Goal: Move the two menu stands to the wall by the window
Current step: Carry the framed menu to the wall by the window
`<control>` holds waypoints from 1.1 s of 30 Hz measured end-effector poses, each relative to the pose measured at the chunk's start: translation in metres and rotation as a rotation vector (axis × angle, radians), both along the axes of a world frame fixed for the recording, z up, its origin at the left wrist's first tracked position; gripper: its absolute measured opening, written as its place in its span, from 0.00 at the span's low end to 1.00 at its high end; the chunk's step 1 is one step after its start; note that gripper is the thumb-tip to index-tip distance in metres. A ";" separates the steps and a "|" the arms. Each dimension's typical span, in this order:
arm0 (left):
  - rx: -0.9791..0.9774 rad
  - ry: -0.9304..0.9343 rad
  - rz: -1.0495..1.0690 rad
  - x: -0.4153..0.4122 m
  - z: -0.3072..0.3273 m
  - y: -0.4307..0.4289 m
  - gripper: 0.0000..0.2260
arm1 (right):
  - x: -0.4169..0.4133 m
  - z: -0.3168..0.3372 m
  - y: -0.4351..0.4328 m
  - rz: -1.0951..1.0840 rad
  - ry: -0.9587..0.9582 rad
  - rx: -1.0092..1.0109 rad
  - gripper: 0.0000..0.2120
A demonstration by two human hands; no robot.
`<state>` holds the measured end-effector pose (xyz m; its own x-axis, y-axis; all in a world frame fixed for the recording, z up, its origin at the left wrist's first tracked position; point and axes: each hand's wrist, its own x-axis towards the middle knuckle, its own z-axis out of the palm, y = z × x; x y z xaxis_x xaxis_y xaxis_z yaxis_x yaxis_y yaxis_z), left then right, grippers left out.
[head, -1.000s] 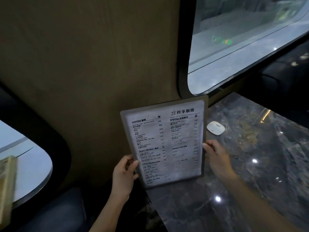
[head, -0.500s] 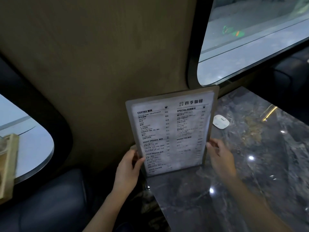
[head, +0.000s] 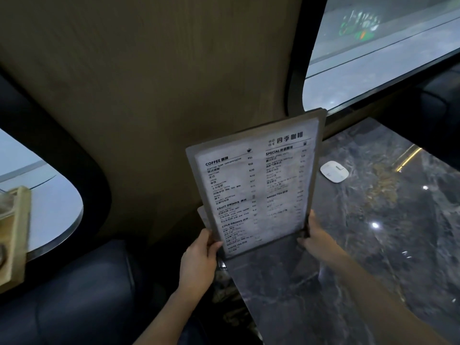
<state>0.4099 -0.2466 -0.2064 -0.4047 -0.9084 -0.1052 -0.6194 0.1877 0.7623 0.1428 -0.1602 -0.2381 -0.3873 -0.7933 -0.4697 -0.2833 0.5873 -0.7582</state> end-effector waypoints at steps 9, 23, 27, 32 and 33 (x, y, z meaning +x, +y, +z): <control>0.009 -0.116 0.017 -0.001 -0.018 0.014 0.10 | 0.003 -0.013 0.005 -0.227 0.040 0.042 0.26; -0.040 -0.171 0.047 -0.002 -0.026 0.011 0.08 | -0.005 -0.026 -0.012 -0.162 -0.057 0.047 0.26; -0.023 -0.154 0.120 -0.005 -0.023 0.002 0.06 | -0.004 -0.019 -0.033 -0.094 -0.065 0.042 0.27; 0.014 -0.201 0.175 -0.009 -0.022 -0.016 0.06 | -0.004 -0.006 -0.053 -0.048 -0.082 0.068 0.24; 0.009 -0.218 0.185 -0.009 -0.023 -0.018 0.06 | -0.004 -0.006 -0.056 -0.048 -0.081 0.064 0.24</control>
<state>0.4009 -0.2647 -0.2293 -0.1993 -0.9633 -0.1798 -0.7922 0.0504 0.6081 0.1389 -0.2164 -0.2437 -0.3828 -0.7423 -0.5500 -0.1933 0.6465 -0.7380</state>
